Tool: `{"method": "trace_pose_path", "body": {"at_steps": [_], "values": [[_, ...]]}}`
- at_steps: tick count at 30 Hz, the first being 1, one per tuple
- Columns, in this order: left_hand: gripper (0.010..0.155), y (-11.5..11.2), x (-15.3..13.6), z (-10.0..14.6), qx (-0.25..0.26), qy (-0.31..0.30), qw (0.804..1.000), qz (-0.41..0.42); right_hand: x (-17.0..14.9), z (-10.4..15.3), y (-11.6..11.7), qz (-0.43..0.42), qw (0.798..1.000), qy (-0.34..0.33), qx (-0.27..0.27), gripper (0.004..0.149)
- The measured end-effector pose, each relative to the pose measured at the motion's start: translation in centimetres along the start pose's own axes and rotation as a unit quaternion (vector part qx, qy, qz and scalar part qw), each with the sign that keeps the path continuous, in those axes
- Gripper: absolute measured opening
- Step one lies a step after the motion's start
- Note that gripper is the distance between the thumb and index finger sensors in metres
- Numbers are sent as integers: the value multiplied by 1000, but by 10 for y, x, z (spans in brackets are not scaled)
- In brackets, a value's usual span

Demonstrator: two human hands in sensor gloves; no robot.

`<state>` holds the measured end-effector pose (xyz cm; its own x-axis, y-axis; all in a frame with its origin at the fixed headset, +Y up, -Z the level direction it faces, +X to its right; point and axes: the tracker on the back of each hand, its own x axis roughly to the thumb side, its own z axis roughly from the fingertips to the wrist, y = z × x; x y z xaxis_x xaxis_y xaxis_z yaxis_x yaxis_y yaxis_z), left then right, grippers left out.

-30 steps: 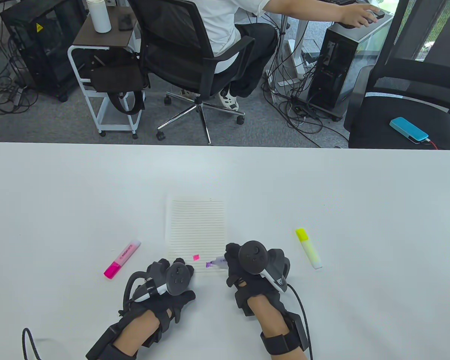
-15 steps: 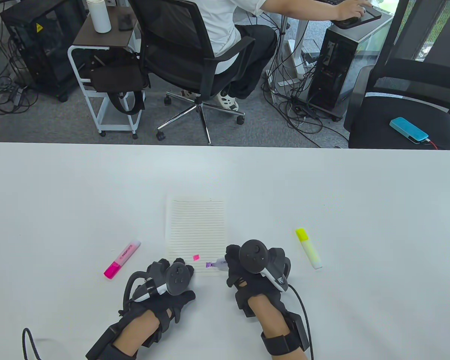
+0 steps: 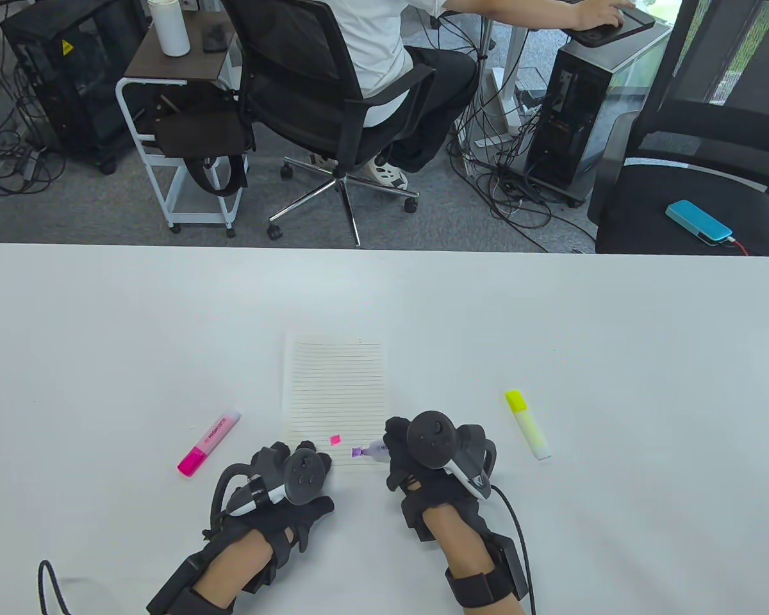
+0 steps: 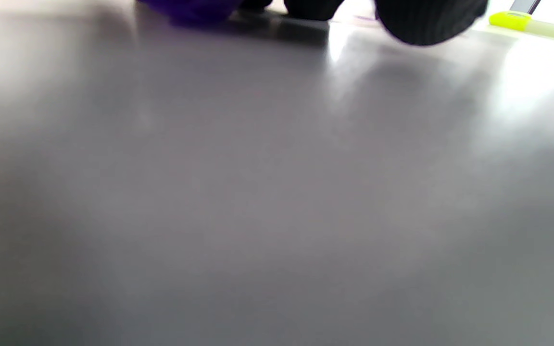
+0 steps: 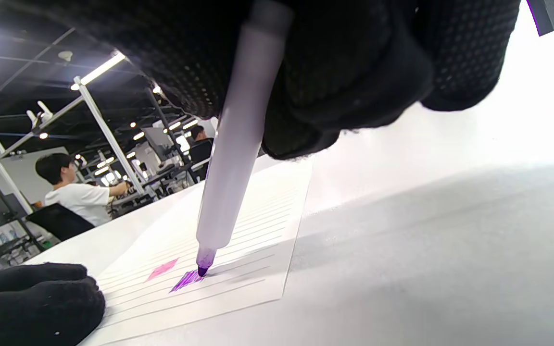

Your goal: Apply highlighter ink on paper

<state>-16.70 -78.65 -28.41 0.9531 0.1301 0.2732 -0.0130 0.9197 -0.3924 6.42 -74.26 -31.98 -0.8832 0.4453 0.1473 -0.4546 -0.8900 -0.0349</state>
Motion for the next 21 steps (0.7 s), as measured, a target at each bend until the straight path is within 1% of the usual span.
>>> {"method": "trace_pose_path", "body": {"at_steps": [4, 10, 14, 21], "values": [[72, 0, 0, 0, 0, 0, 1000, 0, 0, 0, -2, -2, 1000, 6, 20, 35], [72, 0, 0, 0, -1, 0, 1000, -1, 4, 1, 3, -9, 1000, -3, 14, 36], [72, 0, 0, 0, -1, 0, 1000, -1, 3, 1, -1, 1, 1000, 7, 13, 36], [72, 0, 0, 0, -1, 0, 1000, -2, 6, 2, 1, 3, 1000, -7, 5, 36]]}}
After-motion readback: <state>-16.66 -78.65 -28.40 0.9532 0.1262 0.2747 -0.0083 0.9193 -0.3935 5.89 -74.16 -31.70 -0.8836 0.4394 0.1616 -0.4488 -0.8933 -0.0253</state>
